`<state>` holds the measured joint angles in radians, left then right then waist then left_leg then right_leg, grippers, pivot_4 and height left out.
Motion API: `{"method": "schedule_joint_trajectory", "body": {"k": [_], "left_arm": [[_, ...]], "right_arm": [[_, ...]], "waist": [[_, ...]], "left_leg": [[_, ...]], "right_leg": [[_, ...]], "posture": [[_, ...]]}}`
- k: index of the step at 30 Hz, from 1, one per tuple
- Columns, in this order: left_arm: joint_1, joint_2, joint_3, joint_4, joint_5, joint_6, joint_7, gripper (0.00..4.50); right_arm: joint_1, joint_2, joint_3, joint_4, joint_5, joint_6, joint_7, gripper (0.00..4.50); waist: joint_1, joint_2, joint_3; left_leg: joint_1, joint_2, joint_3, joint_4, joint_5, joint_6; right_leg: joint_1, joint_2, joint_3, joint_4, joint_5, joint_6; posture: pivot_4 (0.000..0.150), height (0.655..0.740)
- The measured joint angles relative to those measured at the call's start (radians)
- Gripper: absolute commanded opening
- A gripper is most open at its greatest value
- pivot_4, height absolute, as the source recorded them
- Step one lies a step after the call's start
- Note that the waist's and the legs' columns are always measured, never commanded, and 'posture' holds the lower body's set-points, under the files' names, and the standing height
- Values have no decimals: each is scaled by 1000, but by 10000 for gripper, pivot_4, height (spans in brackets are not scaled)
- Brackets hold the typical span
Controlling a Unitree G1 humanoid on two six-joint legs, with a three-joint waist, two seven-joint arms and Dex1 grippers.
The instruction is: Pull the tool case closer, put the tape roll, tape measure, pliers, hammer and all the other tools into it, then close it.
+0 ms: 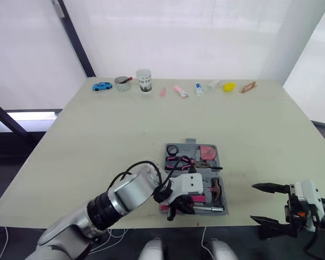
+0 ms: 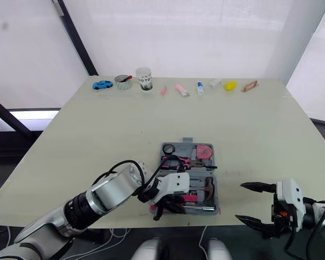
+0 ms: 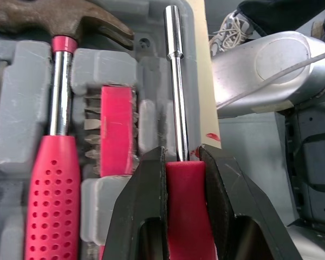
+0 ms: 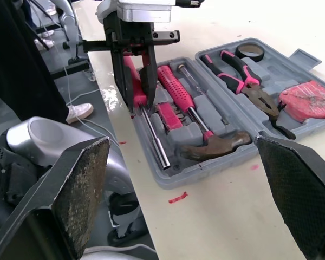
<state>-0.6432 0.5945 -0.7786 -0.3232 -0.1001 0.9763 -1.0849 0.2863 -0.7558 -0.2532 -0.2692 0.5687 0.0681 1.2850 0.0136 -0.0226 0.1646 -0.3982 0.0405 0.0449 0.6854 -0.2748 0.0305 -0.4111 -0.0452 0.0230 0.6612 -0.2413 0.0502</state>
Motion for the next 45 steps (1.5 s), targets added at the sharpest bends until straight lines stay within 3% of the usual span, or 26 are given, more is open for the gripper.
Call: {"method": "schedule_joint_trajectory", "body": {"k": [15,17,19,31,36,41,45], "left_arm": [[-45,-33,-30,65,8,-23,-2,4955],[-47,-31,-35,67,16,-34,-2,15077],[-48,-33,-37,67,20,-41,0,22203],[-30,-8,41,36,-35,-39,0,22203],[6,16,149,45,-75,-212,-37,22203],[109,36,250,124,-92,-502,-90,22203],[171,-6,332,179,-178,-611,-149,11706]], "right_arm": [[-5,3,0,-11,0,0,-27,45000],[-3,3,0,-11,0,-1,-28,45000],[1,4,0,-11,0,-3,-29,45000],[-3,11,2,-8,-7,-7,-33,45000],[-21,16,6,-7,-10,-8,-33,45000],[-27,24,7,-1,-11,-10,-29,45000],[-29,38,17,0,-15,-17,-30,45000]], "waist": [[2,0,0],[2,0,0],[2,0,0],[0,1,0],[0,1,0],[0,1,0],[1,1,0]], "left_leg": [[0,-1,0,1,0,0],[0,-1,0,2,0,0],[0,-1,0,2,0,0],[0,-1,-2,2,0,0],[0,-1,-2,2,0,0],[0,-1,0,2,0,0],[0,-1,0,2,0,0]], "right_leg": [[1,0,1,0,0,0],[1,0,1,0,0,0],[1,0,1,0,0,0],[1,0,1,1,0,0],[1,0,1,0,0,0],[1,0,1,1,0,0],[1,-1,0,0,0,0]], "posture": [[1500,7400],[1500,7400],[1500,7400],[1500,7400],[1500,7400],[1500,7400],[1500,7400]]}}
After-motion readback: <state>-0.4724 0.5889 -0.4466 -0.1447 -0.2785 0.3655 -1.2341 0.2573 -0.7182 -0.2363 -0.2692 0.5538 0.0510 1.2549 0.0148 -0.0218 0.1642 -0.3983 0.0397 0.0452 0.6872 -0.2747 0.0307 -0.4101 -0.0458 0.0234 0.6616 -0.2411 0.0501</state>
